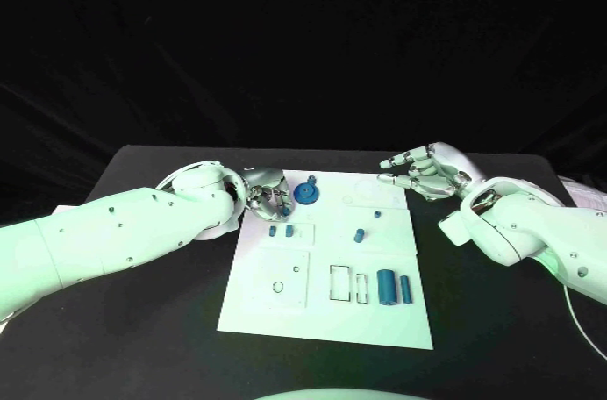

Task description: Assemble the parts on the task board

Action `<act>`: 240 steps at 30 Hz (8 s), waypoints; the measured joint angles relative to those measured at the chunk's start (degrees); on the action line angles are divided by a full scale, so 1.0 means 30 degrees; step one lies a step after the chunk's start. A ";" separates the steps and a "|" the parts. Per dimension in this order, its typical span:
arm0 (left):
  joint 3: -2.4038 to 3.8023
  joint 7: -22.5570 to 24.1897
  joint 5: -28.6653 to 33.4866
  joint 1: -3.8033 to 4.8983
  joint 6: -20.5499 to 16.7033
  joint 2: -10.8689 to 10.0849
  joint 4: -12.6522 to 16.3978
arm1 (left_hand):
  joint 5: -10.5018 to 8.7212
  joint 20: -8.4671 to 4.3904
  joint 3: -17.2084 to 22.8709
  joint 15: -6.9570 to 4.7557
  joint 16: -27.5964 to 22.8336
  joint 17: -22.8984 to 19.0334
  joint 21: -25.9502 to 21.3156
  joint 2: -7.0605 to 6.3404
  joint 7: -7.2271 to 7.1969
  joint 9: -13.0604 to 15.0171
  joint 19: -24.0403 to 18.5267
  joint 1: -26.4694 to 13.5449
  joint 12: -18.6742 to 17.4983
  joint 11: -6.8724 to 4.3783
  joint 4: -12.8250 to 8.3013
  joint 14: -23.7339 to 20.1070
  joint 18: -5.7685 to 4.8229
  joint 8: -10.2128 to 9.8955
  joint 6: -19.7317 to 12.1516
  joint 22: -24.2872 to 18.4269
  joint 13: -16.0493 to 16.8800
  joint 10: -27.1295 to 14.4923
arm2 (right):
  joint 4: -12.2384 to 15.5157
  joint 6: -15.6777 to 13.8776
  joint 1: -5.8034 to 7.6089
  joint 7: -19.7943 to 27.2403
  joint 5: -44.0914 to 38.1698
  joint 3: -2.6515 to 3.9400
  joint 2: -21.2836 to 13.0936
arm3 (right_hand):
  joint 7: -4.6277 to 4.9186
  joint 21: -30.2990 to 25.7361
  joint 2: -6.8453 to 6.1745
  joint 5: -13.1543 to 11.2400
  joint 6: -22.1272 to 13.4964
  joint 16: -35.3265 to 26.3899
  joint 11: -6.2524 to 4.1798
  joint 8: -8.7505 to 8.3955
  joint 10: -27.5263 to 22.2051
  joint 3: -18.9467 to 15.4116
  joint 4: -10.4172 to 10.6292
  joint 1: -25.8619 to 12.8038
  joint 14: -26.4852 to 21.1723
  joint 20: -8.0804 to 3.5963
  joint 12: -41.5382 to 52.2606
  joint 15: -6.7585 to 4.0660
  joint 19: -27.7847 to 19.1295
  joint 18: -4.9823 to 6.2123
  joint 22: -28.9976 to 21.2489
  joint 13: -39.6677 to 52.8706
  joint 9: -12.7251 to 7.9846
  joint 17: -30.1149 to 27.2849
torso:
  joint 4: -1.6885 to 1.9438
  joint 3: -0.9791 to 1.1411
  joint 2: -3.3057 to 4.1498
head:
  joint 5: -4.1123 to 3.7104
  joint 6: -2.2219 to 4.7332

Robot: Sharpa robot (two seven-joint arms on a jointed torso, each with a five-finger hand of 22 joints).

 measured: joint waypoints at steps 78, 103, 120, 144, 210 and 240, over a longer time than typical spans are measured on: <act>-0.0213 0.9108 2.9167 -0.0202 -0.5477 -0.3989 0.3170 | 0.0000 0.0512 0.0404 0.0447 -0.5658 -0.8895 -1.1025 0.1281 0.0444 -0.0560 -0.4946 -0.0225 0.2054 0.0309 0.0284 -0.3521 0.1648 0.0825 -0.0440 -0.7941 0.0208 -0.0921 | 0.0781 0.3896 -0.0571 -0.7211 -1.7755 0.0007 0.1160 | -0.0181 -0.3831 -0.2246 -0.1438 0.2346 -0.4066 0.0417 -0.0224 -0.6144 0.8101 -0.1603 0.1840 0.0034 0.0099 -2.2987 0.0100 -0.1678 0.0907 -0.4945 -2.1574 -0.0084 -0.1614 | 0.0024 -0.0093 -0.0062 | -0.0987 0.0939; -0.0218 0.9001 2.9184 -0.0250 -0.5453 -0.3933 0.3280 | 0.0000 0.0512 0.0269 0.0448 -0.5736 -0.9039 -1.1169 0.1281 0.0513 -0.0592 -0.4945 -0.0225 0.2138 0.0378 0.0149 -0.3520 0.1643 0.0819 -0.0510 -0.8010 0.0220 -0.0988 | 0.0183 0.4358 -0.0757 -0.6655 -1.7109 0.0009 0.1835 | -0.0293 -0.3830 -0.2082 -0.1437 0.3351 -0.4067 0.0186 -0.0107 -0.4760 0.8974 -0.1944 0.2003 0.0034 0.0028 -2.2882 0.0099 -0.1461 0.0906 -0.4753 -2.2585 0.0114 -0.1550 | 0.0013 -0.0062 -0.0055 | -0.0837 0.0727; -0.0217 0.8872 2.9103 -0.0252 -0.5312 -0.3928 0.3350 | 0.0001 0.0512 0.0193 0.0449 -0.5622 -0.8603 -1.1022 0.1280 0.0512 -0.0590 -0.4945 -0.0224 0.2241 0.0378 0.0073 -0.3520 0.1641 0.0891 -0.0510 -0.7830 0.0239 -0.1125 | 0.0032 0.4358 -0.0779 -0.6787 -1.7673 0.0018 0.2093 | -0.0505 -0.3830 -0.1449 -0.1561 0.4231 -0.4202 -0.0105 0.0221 -0.3717 0.9408 -0.2449 0.2314 -0.0032 -0.0176 -2.2872 -0.0111 -0.1258 0.0907 -0.4583 -2.2876 0.0415 -0.2021 | 0.0004 -0.0070 -0.0059 | -0.1148 0.0762; -0.0217 0.8734 2.9067 -0.0253 -0.5014 -0.3857 0.3311 | 0.0000 0.0511 -0.0072 0.0520 -0.5540 -0.8684 -1.1022 0.1204 0.0511 -0.0606 -0.4945 -0.0456 0.2386 0.0378 0.0183 -0.3448 0.1642 0.0966 -0.0509 -0.7929 0.0257 -0.1123 | 0.0972 0.1798 -0.0973 -0.6319 -1.7376 0.0029 0.1348 | -0.0555 -0.3759 -0.1307 -0.1653 0.4442 -0.4202 -0.0166 0.0197 -0.3442 0.9353 -0.2503 0.2212 -0.0033 -0.0245 -2.2882 -0.0109 -0.1190 0.0906 -0.4504 -2.3018 0.0535 -0.2032 | -0.0009 -0.0042 -0.0048 | -0.3831 0.1465; -0.0217 0.8569 2.9039 -0.0253 -0.4755 -0.3081 0.2827 | 0.0000 0.0512 -0.0179 0.0519 -0.5541 -0.8901 -1.1168 0.1204 0.0579 -0.0616 -0.4945 -0.0454 0.2465 0.0377 0.0074 -0.3449 0.1640 0.0965 -0.0579 -0.8080 0.0246 -0.1258 | 0.2628 0.1920 -0.3648 -0.5755 -1.8392 -0.0515 0.5450 | -0.0456 -0.3761 -0.1314 -0.1324 0.4412 -0.4202 -0.0133 0.0103 -0.3344 0.9409 -0.2664 0.2210 0.0036 -0.0243 -2.3040 -0.0174 -0.1192 0.0907 -0.4550 -2.3114 0.0557 -0.2059 | 0.0042 -0.0262 -0.0146 | -0.0348 0.0026; -0.0217 0.8441 2.8998 -0.0254 -0.4617 -0.3007 0.2783 | 0.0001 0.0511 -0.0177 0.0519 -0.5541 -0.8897 -1.1246 0.1204 0.0577 -0.0613 -0.4945 -0.0454 0.2465 0.0376 0.0075 -0.3449 0.1640 0.0965 -0.0578 -0.8077 0.0255 -0.1258 | 0.2104 0.2618 -0.3651 -0.5767 -1.8618 -0.0596 0.6005 | -0.0550 -0.3761 -0.1316 -0.1253 0.4374 -0.4202 -0.0128 0.0081 -0.3347 0.9407 -0.2662 0.2210 0.0036 -0.0242 -2.3082 -0.0174 -0.1193 0.0906 -0.4549 -2.3123 0.0568 -0.2056 | 0.0022 -0.0262 -0.0157 | 0.0282 -0.0317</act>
